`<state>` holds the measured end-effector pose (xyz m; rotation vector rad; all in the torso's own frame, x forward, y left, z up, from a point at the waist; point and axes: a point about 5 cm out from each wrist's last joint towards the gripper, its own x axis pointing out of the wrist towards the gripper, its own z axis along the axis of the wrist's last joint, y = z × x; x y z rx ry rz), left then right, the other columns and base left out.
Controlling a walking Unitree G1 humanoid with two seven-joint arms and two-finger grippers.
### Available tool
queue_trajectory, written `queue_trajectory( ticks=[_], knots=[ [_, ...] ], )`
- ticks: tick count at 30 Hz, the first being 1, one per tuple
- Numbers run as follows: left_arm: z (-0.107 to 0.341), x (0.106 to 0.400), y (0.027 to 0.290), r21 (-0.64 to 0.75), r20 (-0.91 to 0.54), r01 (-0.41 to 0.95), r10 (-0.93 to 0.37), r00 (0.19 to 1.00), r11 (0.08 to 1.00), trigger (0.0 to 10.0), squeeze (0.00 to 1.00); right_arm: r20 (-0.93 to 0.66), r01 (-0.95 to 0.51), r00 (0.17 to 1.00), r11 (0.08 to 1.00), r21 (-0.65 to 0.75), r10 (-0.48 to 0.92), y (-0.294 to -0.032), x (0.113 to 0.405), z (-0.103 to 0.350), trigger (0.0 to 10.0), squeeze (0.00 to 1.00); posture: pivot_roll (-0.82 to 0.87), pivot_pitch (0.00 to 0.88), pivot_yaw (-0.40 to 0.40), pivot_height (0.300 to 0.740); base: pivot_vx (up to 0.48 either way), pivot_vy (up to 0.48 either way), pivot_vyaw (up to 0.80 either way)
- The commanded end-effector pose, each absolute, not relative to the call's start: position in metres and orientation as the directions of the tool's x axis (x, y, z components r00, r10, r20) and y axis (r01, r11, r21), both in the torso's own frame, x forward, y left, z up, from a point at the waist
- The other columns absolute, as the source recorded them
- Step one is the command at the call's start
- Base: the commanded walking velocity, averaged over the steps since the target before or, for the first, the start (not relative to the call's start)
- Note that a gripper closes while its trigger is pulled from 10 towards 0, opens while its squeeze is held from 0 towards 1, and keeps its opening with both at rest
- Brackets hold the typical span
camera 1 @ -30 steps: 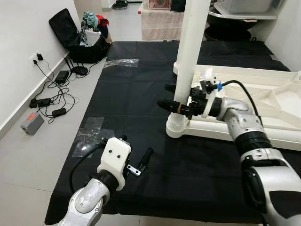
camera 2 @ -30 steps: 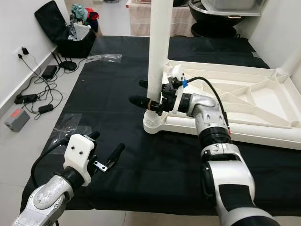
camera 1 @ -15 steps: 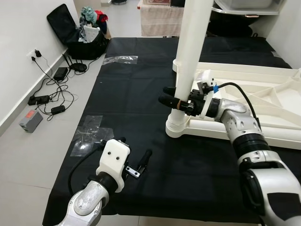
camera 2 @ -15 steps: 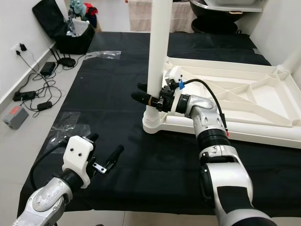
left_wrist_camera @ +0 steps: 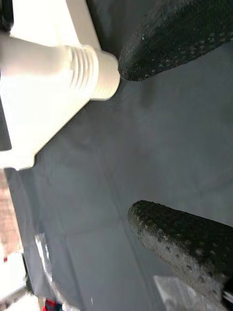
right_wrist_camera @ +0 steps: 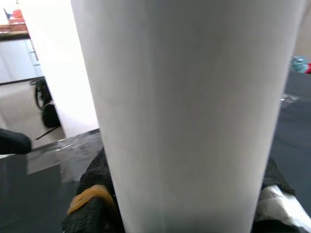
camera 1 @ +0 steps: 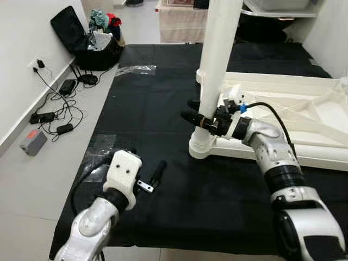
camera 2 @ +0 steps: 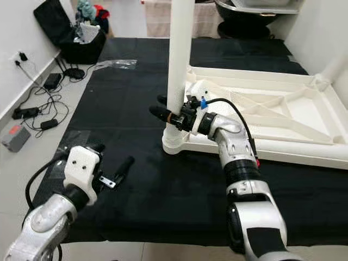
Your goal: Building children table
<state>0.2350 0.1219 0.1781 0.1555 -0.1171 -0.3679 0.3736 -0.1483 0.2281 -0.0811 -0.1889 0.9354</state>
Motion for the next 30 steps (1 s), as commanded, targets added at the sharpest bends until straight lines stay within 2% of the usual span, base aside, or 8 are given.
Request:
queue_trajectory(
  ticks=[1, 8, 12, 14, 18, 20, 24, 30],
  knots=[
    [0.175, 0.237, 0.126, 0.19, 0.07, 0.345, -0.364, 0.929, 0.919, 10.0, 0.0, 0.062, -0.686, 0.72, 0.723, -0.084, 0.691, -0.15, 0.375, 0.201, 0.0, 0.0, 0.12, 0.168, -0.026, 0.74, 0.0, 0.0, 0.0],
    [0.175, 0.237, 0.124, 0.19, 0.072, 0.352, -0.371, 0.926, 0.916, 10.0, 0.0, 0.012, -0.465, 0.884, 0.883, -0.062, 0.467, -0.148, 0.381, 0.191, 0.0, 0.0, 0.11, 0.167, -0.028, 0.74, 0.0, 0.0, 0.0],
    [0.173, 0.237, 0.122, 0.192, 0.067, 0.358, -0.377, 0.924, 0.914, 10.0, 0.0, -0.011, -0.254, 0.967, 0.966, -0.052, 0.254, -0.143, 0.38, 0.185, 0.0, 0.0, 0.11, 0.161, -0.033, 0.74, 0.0, 0.0, 0.0],
    [0.172, 0.236, 0.121, 0.19, 0.066, 0.36, -0.377, 0.924, 0.914, 10.0, 0.0, -0.009, -0.029, 1.0, 1.0, -0.01, 0.029, -0.137, 0.373, 0.183, 0.0, 0.0, 0.12, 0.164, -0.043, 0.74, 0.0, 0.0, 0.0],
    [0.172, 0.235, 0.121, 0.19, 0.065, 0.36, -0.377, 0.924, 0.914, 10.0, 0.0, -0.003, 0.214, 0.977, 0.976, 0.043, -0.214, -0.132, 0.362, 0.183, 0.0, 0.0, 0.12, 0.164, -0.045, 0.74, 0.0, 0.0, 0.0],
    [0.172, 0.235, 0.121, 0.19, 0.065, 0.36, -0.377, 0.924, 0.914, 10.0, 0.0, -0.003, 0.214, 0.977, 0.976, 0.043, -0.214, -0.132, 0.362, 0.183, 0.0, 0.0, 0.12, 0.164, -0.045, 0.74, 0.0, 0.0, 0.0],
    [0.173, 0.235, 0.12, 0.183, 0.071, 0.357, -0.374, 0.925, 0.916, 10.0, 0.0, -0.067, 0.476, 0.879, 0.865, 0.157, -0.471, -0.107, 0.346, 0.183, 0.0, 0.0, 0.12, 0.166, -0.051, 0.74, 0.0, 0.0, 0.0],
    [0.172, 0.233, 0.119, 0.19, 0.066, 0.363, -0.381, 0.922, 0.912, 10.0, 0.0, -0.09, 0.524, 0.851, 0.832, 0.183, -0.517, -0.084, 0.342, 0.191, 0.0, 0.0, 0.12, 0.168, -0.05, 0.74, 0.0, 0.0, 0.0]
  ],
)
